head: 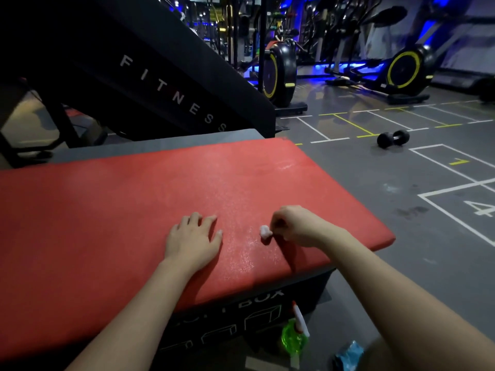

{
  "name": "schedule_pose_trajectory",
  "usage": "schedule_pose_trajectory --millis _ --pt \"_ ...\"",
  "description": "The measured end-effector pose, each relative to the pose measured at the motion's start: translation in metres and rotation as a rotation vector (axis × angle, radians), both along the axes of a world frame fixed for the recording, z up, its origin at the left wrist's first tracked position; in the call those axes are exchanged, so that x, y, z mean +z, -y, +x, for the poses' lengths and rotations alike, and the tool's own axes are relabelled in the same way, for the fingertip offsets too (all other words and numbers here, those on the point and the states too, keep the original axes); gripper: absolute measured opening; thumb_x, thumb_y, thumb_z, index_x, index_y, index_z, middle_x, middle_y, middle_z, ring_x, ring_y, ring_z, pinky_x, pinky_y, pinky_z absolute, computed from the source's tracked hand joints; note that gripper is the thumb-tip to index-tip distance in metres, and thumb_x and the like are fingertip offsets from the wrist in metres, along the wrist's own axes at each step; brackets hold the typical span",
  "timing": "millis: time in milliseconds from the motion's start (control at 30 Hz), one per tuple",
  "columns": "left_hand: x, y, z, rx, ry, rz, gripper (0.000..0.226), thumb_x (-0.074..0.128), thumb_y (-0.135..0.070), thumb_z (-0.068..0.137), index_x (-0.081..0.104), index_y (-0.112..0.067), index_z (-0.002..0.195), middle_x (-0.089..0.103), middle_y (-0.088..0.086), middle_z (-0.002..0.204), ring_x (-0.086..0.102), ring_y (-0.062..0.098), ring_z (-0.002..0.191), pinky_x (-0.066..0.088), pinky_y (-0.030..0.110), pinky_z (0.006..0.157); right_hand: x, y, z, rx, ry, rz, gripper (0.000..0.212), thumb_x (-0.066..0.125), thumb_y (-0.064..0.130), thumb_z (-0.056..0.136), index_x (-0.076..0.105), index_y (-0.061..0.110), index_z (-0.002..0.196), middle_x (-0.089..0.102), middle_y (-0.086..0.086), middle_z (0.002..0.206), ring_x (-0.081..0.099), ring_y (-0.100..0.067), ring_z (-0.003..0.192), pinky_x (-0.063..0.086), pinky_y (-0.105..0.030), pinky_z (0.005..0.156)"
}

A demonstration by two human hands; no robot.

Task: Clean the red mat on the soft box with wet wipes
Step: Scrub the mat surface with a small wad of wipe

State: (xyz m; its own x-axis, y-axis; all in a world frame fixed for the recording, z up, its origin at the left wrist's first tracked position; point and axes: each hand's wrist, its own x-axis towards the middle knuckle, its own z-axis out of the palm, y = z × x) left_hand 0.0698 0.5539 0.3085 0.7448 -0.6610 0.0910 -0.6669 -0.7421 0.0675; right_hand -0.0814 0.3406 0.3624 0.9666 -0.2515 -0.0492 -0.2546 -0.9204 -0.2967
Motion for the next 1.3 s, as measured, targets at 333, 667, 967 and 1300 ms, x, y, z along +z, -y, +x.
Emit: schedule_pose_trajectory --millis 333,667,967,1300 --pt "0.022 0.029 0.052 -0.052 -0.026 -0.080 0.024 0.052 -0.042 0.098 0.063 -0.031 0.117 0.055 0.001 0.109 0.055 0.026 0.113 0.049 0.039 0.090 -0.019 0.044 0.062 -0.091 0.278 0.022 0.010 0.064 0.020 0.089 0.072 0.015 0.089 0.062 -0.007 0.089 0.061 -0.029 0.086 0.046 -0.037 0.072" --pt "0.027 0.081 0.139 -0.066 -0.037 -0.202 0.033 0.054 -0.041 0.100 0.060 -0.035 0.132 0.053 0.002 0.123 0.052 0.025 0.121 0.048 0.042 0.098 -0.013 0.081 0.073 -0.004 0.116 0.189 0.005 0.072 0.033 0.083 0.069 0.030 0.082 0.066 0.008 0.082 0.061 -0.008 0.076 0.044 -0.024 0.067" --pt "-0.015 0.101 0.181 -0.034 -0.029 -0.208 0.046 0.042 -0.043 0.105 0.046 -0.037 0.151 0.040 0.005 0.160 0.034 0.023 0.148 0.021 0.039 0.124 -0.039 0.093 0.118 0.013 0.300 0.215 0.014 0.066 0.030 0.091 0.075 0.034 0.101 0.054 0.007 0.093 0.057 -0.004 0.081 0.041 -0.014 0.075" --pt "-0.021 0.101 0.185 -0.054 -0.006 -0.202 0.046 0.041 -0.043 0.105 0.047 -0.038 0.150 0.040 0.006 0.160 0.035 0.024 0.148 0.020 0.039 0.125 -0.039 0.103 0.152 0.050 0.353 0.158 0.009 0.074 0.021 0.087 0.079 0.028 0.090 0.060 0.008 0.086 0.056 -0.002 0.071 0.035 -0.005 0.065"
